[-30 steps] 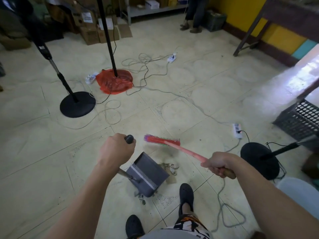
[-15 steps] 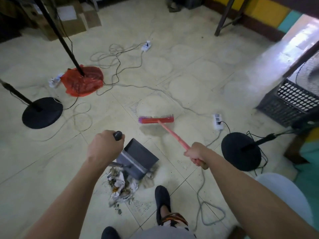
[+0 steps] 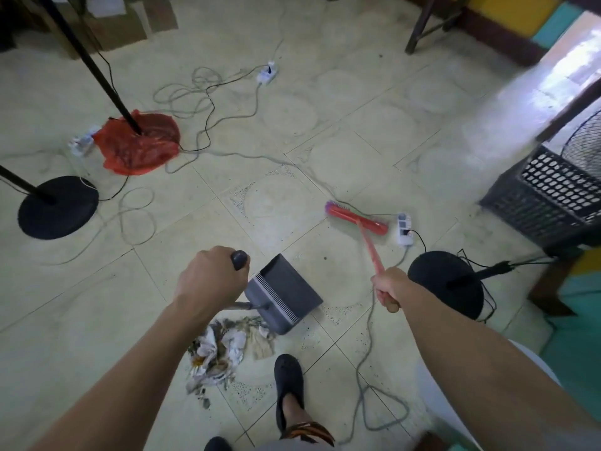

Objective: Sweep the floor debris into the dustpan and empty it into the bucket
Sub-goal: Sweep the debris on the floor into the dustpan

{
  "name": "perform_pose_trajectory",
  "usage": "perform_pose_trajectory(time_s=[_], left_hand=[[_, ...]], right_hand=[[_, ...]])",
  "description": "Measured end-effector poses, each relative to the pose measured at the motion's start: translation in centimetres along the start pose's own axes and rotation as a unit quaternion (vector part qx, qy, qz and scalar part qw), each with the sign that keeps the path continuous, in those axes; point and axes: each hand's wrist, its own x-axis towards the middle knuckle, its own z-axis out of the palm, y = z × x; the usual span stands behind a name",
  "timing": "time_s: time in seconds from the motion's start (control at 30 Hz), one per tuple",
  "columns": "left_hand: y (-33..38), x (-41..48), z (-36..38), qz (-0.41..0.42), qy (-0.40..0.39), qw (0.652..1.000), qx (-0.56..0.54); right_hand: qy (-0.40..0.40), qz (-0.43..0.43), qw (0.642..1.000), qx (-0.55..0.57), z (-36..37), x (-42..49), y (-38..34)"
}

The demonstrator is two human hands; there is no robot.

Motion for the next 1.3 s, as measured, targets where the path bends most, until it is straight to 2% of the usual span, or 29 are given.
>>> perform_pose_trajectory(time_s=[0.27,0.5,0.63,0.8,0.97,1.1,1.3], left_hand=[[-0.1,0.0,1.6,-0.013,-0.030,0.999,-0.008],[-0.7,0.4,2.8,-0.016,-0.041,0.999,0.012],[-0.3,0.7,3.0,-0.010,-0.041,0.998,0.037],[0.9,0.7,2.6,0.011,-0.034,0.998,0.048],[0.7,0.1,1.8,0.037,-0.032,0.997,0.052],[-0.6,-1.0,0.4,0.042,-0.032,0.997,0.049],[-5.3,-4.5,-1.4,0.060,-0.014,0.998,0.013]], right_hand=[[0.024,0.015,1.000,-0.003,0.4,3.9,4.2],[0.054,0.016,0.998,-0.003,-1.4,7.6,3.3],[0.022,0.027,0.999,-0.033,-2.4,8.9,1.9],[-0.074,0.081,0.988,-0.108,-1.1,6.7,3.9],[-0.121,0.079,0.977,-0.159,1.8,2.1,6.0],[-0.120,0.086,0.981,-0.126,4.2,-1.3,6.5],[-0.137,0.051,0.978,-0.151,10.4,-7.4,5.4]])
